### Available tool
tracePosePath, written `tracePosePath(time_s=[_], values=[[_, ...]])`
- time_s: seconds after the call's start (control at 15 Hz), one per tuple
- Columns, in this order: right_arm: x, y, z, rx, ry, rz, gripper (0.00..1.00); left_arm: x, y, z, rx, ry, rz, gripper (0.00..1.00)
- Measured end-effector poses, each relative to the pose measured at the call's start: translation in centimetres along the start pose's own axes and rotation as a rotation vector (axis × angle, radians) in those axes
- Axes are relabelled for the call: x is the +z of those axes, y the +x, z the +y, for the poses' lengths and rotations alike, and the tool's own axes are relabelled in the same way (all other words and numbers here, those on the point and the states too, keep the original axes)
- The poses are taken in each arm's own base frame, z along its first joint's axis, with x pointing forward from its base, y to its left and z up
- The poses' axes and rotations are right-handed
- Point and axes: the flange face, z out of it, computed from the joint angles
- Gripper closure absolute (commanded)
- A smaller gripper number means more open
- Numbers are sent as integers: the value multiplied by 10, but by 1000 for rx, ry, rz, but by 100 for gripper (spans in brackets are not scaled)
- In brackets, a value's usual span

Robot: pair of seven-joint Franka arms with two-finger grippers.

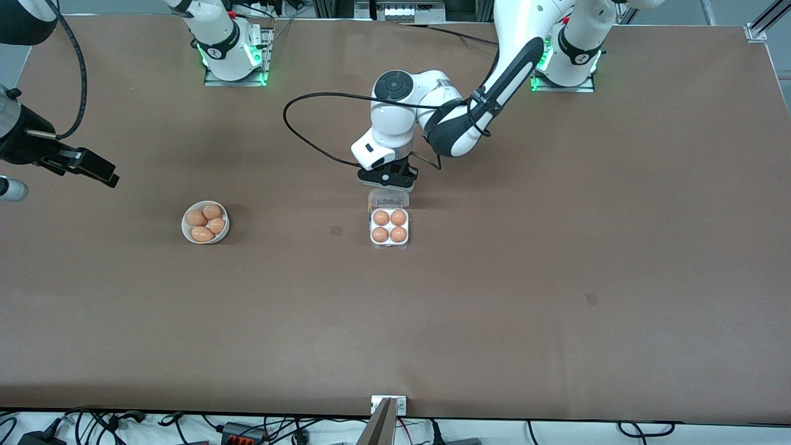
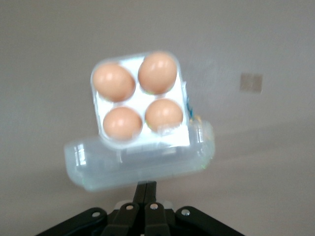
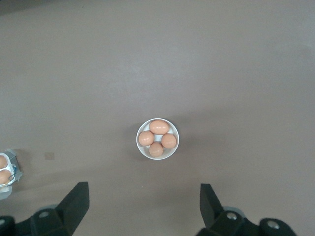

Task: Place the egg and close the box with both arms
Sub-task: 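Push the lid over the eggs with the left gripper to close it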

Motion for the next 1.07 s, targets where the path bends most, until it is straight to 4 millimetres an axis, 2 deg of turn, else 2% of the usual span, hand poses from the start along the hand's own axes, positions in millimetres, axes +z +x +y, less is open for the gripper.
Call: tracePosePath(time_s=[0.27, 0.53, 0.67, 0.8, 0.93, 1.0, 1.07], values=[[-1, -3, -11, -23, -12, 5, 0, 11, 27, -18, -26, -45, 81, 99], [-1, -4, -16, -33, -14, 9, 0, 8, 36, -27, -42, -31, 82, 97], [-1, -4, -18, -41, -13, 13, 0, 1, 42, -40, -60, 43, 46, 97], [-2, -4, -19, -54, -12, 17, 0, -15, 48, -57, -76, 135, -2, 92], [-2, -4, -21, -60, -12, 18, 0, -30, 46, -74, -60, 243, -69, 78], [-2, -4, -21, -62, -11, 19, 0, -37, 44, -82, -20, 296, -110, 61], [-2, -5, -22, -64, -11, 20, 0, -45, 42, -91, 49, 353, -168, 39]])
